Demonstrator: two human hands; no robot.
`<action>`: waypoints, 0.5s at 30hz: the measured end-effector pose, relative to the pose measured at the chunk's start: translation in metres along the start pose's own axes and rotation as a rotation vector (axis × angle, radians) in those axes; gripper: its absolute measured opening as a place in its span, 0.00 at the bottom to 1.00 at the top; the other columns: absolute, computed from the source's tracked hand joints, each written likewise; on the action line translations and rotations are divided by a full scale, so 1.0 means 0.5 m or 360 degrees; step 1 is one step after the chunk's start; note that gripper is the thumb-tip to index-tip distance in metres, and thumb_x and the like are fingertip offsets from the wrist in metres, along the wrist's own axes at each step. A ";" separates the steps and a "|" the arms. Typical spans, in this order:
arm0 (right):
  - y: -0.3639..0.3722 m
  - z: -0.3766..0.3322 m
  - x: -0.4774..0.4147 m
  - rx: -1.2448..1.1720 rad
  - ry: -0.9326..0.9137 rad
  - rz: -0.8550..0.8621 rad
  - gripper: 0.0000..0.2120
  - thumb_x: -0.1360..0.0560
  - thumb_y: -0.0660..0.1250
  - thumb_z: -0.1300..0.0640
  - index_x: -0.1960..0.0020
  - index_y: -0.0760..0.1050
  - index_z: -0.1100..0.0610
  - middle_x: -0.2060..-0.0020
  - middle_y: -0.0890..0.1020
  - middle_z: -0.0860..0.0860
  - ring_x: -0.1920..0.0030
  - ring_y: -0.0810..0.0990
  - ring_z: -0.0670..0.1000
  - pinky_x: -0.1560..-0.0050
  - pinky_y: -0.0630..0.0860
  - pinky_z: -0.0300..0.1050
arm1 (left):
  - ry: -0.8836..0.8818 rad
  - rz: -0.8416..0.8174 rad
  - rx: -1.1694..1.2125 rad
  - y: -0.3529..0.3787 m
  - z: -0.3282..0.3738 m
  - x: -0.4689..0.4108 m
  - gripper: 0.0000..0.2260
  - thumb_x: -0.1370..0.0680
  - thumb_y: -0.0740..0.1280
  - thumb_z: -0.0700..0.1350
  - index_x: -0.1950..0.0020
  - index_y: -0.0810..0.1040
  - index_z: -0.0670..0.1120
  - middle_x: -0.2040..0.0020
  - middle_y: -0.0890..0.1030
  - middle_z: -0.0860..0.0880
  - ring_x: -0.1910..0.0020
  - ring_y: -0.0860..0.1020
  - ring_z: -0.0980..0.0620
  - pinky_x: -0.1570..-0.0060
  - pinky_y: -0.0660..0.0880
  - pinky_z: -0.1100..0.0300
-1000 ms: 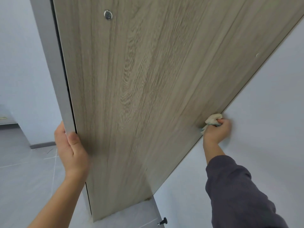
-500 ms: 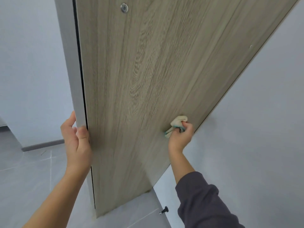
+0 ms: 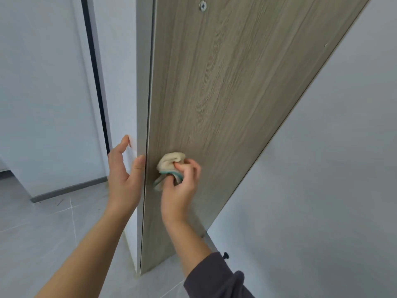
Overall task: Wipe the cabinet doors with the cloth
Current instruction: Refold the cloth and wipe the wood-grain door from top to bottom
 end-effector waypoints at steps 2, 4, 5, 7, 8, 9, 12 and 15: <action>0.036 -0.022 0.045 0.0007 -0.0059 -0.0143 0.08 0.31 0.63 0.68 0.53 0.75 0.60 0.43 0.73 0.52 0.43 0.76 0.49 0.45 0.76 0.40 | -0.0014 0.0025 0.0059 -0.001 0.004 0.004 0.21 0.17 0.61 0.45 0.25 0.63 0.52 0.26 0.65 0.58 0.28 0.61 0.67 0.31 0.57 0.74; 0.025 -0.039 0.074 0.0186 -0.0147 -0.0029 0.06 0.29 0.63 0.65 0.53 0.75 0.60 0.48 0.75 0.50 0.50 0.78 0.48 0.50 0.76 0.43 | -0.0013 0.0070 0.0092 -0.004 -0.004 0.013 0.20 0.17 0.61 0.47 0.26 0.64 0.55 0.26 0.65 0.58 0.26 0.62 0.63 0.26 0.57 0.62; 0.026 -0.038 0.081 0.0201 -0.0130 -0.0033 0.06 0.28 0.63 0.66 0.53 0.75 0.60 0.49 0.75 0.48 0.51 0.78 0.47 0.51 0.75 0.41 | -0.0036 0.0096 0.0116 -0.007 -0.017 0.020 0.20 0.18 0.60 0.51 0.26 0.63 0.58 0.25 0.65 0.57 0.26 0.62 0.59 0.25 0.58 0.55; 0.049 -0.047 0.080 0.0031 -0.0189 -0.0201 0.09 0.30 0.65 0.69 0.54 0.75 0.57 0.45 0.72 0.46 0.48 0.76 0.45 0.50 0.74 0.35 | -0.0131 0.0129 0.0170 -0.010 -0.050 0.027 0.23 0.20 0.59 0.62 0.26 0.60 0.65 0.25 0.66 0.49 0.26 0.65 0.46 0.27 0.61 0.42; 0.051 -0.037 0.076 0.0015 -0.0170 -0.0204 0.11 0.31 0.65 0.69 0.55 0.74 0.55 0.44 0.71 0.45 0.47 0.75 0.43 0.49 0.73 0.33 | -0.0151 0.0136 0.0146 -0.009 -0.066 0.029 0.24 0.22 0.57 0.67 0.26 0.58 0.69 0.26 0.67 0.43 0.27 0.65 0.39 0.29 0.62 0.37; 0.049 -0.033 0.072 -0.0008 -0.0194 -0.0220 0.11 0.31 0.64 0.69 0.55 0.74 0.54 0.44 0.70 0.44 0.46 0.75 0.42 0.48 0.72 0.31 | -0.0145 0.0145 0.0100 -0.009 -0.076 0.032 0.25 0.23 0.56 0.69 0.27 0.56 0.71 0.27 0.67 0.39 0.28 0.65 0.35 0.31 0.63 0.34; 0.044 -0.027 0.059 -0.0121 -0.0194 -0.0269 0.13 0.32 0.65 0.69 0.53 0.74 0.54 0.44 0.71 0.47 0.45 0.73 0.41 0.46 0.71 0.29 | -0.0090 0.0173 0.0054 -0.005 -0.089 0.034 0.23 0.22 0.53 0.69 0.26 0.55 0.72 0.29 0.66 0.34 0.29 0.64 0.31 0.33 0.63 0.30; 0.036 -0.012 0.048 -0.0240 -0.0268 -0.0278 0.17 0.33 0.65 0.69 0.48 0.76 0.54 0.44 0.71 0.49 0.44 0.74 0.43 0.46 0.72 0.31 | 0.0037 0.0228 0.0106 0.002 -0.081 0.035 0.24 0.19 0.52 0.62 0.23 0.57 0.62 0.25 0.65 0.40 0.26 0.63 0.39 0.28 0.60 0.37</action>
Point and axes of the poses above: each hand's wrist, its own x-axis away from the middle knuckle, its own y-axis out of the palm, z = x × y, the point moved 10 cm from there along -x, towards the middle knuckle
